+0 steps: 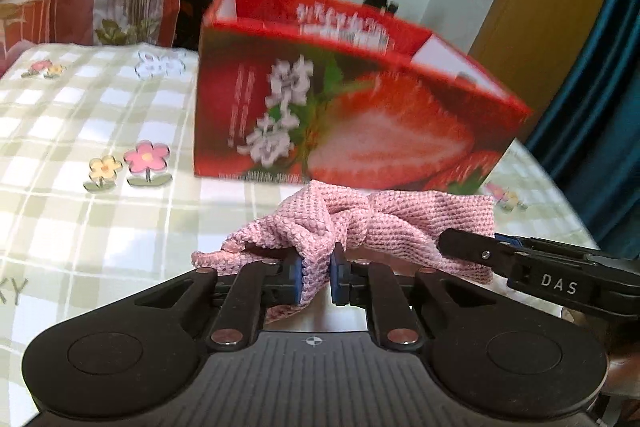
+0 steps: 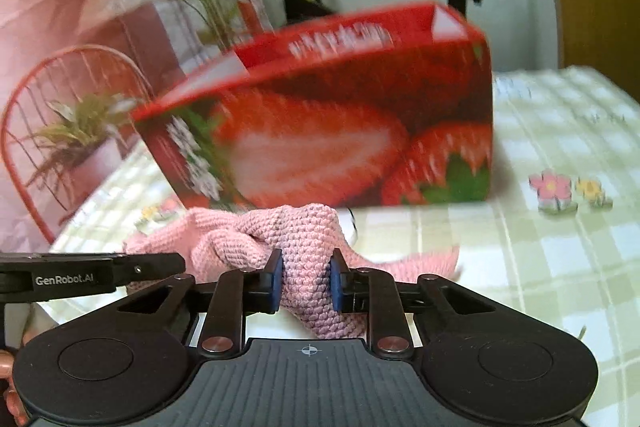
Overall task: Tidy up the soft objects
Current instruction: 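Lift the pink cloth with both grippers over the red box, then lower the pink cloth into the red box and open both grippers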
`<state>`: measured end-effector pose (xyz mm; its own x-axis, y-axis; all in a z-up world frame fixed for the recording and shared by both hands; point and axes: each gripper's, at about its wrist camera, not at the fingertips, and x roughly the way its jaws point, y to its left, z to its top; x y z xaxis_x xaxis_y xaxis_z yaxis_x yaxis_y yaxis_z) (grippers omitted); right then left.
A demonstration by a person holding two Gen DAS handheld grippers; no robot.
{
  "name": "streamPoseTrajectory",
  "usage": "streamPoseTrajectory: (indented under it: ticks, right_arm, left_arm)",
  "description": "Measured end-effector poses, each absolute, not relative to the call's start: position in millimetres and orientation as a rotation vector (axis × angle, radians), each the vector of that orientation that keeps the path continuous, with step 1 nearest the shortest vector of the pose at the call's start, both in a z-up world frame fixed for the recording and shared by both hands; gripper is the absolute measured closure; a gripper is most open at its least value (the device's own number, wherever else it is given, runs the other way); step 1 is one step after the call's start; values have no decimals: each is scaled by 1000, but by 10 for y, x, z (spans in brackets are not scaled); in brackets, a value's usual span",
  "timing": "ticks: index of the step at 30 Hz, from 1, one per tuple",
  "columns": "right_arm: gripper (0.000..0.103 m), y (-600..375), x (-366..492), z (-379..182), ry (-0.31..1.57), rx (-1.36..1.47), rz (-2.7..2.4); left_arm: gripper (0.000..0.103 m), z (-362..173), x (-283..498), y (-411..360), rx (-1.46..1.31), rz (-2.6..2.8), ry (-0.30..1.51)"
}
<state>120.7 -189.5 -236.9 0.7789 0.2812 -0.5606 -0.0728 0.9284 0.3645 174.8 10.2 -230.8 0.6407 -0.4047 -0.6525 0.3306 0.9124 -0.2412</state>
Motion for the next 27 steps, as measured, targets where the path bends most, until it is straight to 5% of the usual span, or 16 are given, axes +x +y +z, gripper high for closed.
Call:
streamPoseTrajectory:
  ticks: [15,27]
  right_arm:
    - [83,-2173,1578,-1193,326,226,191]
    - [82,-2107,2604,-1570,499,116,88]
  left_arm:
    - [90,-1238,2189,-29,-55,-448,468]
    - [86,-1508,2958,-194,-54,-409,582]
